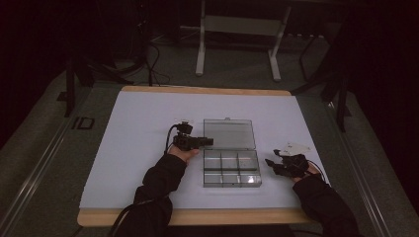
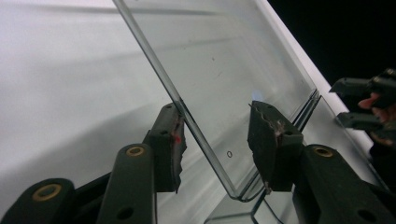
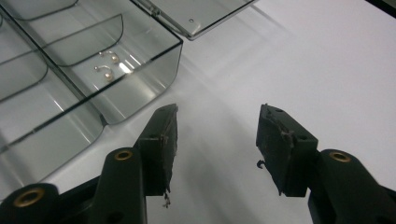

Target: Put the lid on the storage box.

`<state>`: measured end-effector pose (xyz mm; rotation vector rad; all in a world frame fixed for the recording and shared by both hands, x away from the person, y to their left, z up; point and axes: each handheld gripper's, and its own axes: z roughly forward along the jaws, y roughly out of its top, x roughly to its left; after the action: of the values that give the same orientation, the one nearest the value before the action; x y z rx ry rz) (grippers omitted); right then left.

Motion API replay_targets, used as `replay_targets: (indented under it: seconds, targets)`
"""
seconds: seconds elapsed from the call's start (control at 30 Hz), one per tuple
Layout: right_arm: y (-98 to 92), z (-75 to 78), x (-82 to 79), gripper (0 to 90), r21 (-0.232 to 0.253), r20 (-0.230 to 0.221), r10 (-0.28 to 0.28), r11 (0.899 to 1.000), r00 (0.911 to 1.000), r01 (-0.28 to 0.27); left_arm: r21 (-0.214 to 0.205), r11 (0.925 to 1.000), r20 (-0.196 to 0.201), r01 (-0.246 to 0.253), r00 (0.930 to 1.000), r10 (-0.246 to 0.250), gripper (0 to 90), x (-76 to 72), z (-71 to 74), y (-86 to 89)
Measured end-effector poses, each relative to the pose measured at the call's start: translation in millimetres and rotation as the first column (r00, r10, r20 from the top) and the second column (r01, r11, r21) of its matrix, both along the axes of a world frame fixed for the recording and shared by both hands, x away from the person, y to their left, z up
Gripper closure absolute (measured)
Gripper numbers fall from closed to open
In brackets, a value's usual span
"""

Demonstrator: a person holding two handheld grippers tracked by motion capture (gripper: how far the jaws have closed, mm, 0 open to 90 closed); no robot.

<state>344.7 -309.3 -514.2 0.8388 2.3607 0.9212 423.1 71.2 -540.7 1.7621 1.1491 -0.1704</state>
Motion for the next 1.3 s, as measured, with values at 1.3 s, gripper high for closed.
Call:
replay_targets:
  seconds: [1.3]
  targets:
    - [41.3, 33.9, 54.2, 69.8, 0.136, -0.035, 0.063, 0.989, 0.9974, -0.058, 0.151, 0.9841, 0.371, 0.093, 0.9175, -0.144, 76.6, -24.6, 19.6, 5.0]
